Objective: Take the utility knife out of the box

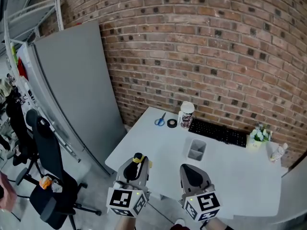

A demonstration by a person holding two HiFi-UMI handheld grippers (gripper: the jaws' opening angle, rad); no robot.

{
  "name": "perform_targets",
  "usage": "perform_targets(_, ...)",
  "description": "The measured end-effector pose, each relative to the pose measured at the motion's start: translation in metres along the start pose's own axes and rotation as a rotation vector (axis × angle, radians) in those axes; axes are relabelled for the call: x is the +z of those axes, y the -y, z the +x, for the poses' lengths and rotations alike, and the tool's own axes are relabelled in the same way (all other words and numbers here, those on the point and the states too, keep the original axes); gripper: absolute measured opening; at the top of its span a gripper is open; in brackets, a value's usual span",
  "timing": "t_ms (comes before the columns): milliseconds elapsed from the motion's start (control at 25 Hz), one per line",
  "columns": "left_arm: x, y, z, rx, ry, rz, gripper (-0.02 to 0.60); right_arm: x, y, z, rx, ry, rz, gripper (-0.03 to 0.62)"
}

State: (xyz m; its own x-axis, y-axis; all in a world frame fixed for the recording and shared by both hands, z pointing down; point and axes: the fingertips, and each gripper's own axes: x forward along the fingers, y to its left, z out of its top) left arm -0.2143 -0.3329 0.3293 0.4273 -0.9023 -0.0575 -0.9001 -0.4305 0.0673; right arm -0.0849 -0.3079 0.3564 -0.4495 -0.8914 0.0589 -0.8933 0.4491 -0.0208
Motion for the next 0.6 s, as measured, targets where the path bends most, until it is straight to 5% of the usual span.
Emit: perform_targets(600,-0.016,-0.029,-0.091,0.102,-0.036,0.003,0.071,0.004,-0.078,-0.013,0.105,0.003,-0.039,0.008)
